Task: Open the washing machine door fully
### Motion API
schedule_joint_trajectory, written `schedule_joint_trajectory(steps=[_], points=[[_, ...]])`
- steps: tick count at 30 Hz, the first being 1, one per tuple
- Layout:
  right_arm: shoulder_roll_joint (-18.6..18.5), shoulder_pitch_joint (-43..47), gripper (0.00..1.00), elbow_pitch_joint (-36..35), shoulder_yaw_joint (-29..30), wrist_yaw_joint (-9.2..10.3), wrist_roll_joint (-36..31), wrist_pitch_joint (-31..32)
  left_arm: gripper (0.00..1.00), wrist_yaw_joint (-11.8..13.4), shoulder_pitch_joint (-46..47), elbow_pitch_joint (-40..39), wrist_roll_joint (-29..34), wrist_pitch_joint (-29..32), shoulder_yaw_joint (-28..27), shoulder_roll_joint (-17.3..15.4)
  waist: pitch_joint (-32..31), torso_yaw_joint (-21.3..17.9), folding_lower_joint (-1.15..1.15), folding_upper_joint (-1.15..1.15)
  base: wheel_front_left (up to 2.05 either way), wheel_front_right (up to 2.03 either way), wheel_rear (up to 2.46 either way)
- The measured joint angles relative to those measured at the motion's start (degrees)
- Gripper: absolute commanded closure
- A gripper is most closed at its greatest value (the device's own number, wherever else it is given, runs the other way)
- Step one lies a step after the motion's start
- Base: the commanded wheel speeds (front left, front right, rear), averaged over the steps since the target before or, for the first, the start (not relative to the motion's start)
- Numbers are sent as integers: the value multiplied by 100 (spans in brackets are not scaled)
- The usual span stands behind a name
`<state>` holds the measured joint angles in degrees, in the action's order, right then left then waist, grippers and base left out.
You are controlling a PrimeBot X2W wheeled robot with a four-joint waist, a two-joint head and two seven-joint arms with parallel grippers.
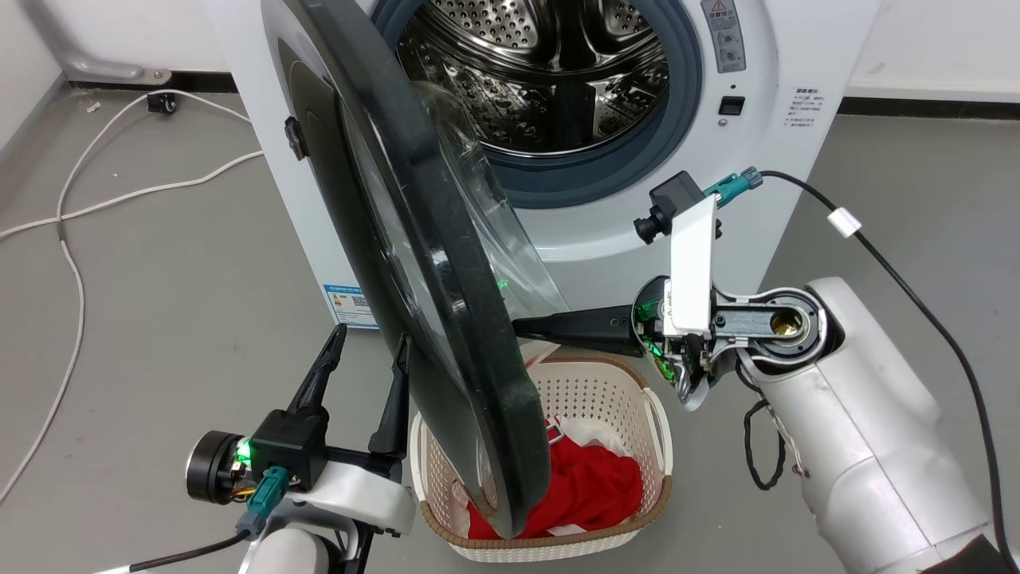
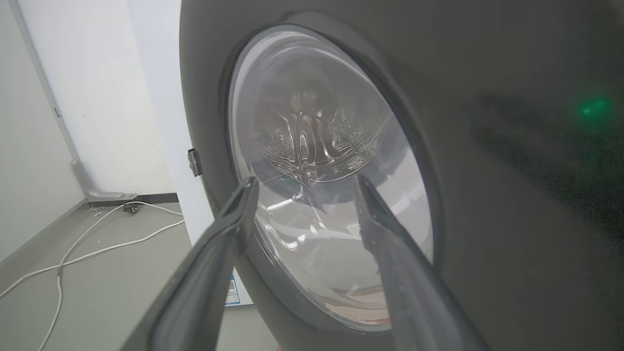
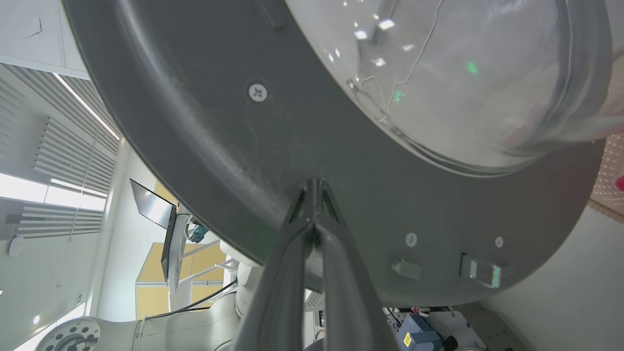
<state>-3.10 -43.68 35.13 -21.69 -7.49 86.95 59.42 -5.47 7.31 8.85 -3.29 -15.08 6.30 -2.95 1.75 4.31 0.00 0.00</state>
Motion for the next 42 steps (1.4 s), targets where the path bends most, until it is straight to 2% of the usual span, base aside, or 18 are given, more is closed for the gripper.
schedule_joint_trajectory(steps=[3, 7, 16, 17, 18, 19, 20, 26, 30, 37, 40, 42], points=[[2, 88, 100, -140, -97, 0, 142, -146, 0, 10, 0, -15, -9, 1, -21, 1, 18, -39, 0, 0, 0, 0, 0], [18, 285, 100, -361, 49, 0, 290, -658, 0, 30, -2, -27, -36, 1, -73, 1, 33, -108, 0, 0, 0, 0, 0], [-100, 1205, 100, -1084, 1110, 0, 479, -2121, 0, 69, -59, -43, -59, 1, -164, 3, 11, -303, 0, 0, 0, 0, 0], [-107, 1362, 82, -1192, 1232, 0, 520, -2261, 0, 74, -75, -43, -59, 0, -180, 3, 3, -323, 0, 0, 0, 0, 0], [-120, 1529, 56, -1306, 1341, 0, 542, -2412, 0, 93, -96, -43, -62, 0, -190, 4, -6, -342, 0, 0, 0, 0, 0], [-127, 1696, 10, -1418, 1440, 0, 536, -2570, 0, 93, -114, -40, -70, 1, -199, 3, -19, -357, 0, 0, 0, 0, 0], [-135, 1879, 0, -1532, 1536, 0, 533, -2715, 0, 94, -122, -35, -87, 1, -204, 3, -35, -366, 0, 0, 0, 0, 0], [-108, 2874, 0, -2171, 2019, 0, 309, -3771, 0, 101, -149, -22, -102, 1, -241, 5, -88, -410, 0, 0, 0, 0, 0], [-104, 3367, 0, -2369, 2174, 0, -412, -4735, 0, 102, -162, -9, -102, 1, -270, 4, -99, -435, 0, 0, 0, 0, 0], [-211, 3869, 0, -2454, 2336, 0, -2526, -6462, 0, 121, -205, 14, -123, 1, -287, 4, -138, -442, 0, 0, 0, 0, 0], [-347, 3972, 0, -2518, 2452, 0, -3882, -7064, 0, 121, -208, 22, -126, 1, -286, 3, -161, -431, 0, 0, 0, 0, 0], [-335, 4045, 0, -2621, 2622, 0, -4664, -7231, 0, 121, -210, 25, -126, 1, -283, 5, -175, -427, 0, 0, 0, 0, 0]])
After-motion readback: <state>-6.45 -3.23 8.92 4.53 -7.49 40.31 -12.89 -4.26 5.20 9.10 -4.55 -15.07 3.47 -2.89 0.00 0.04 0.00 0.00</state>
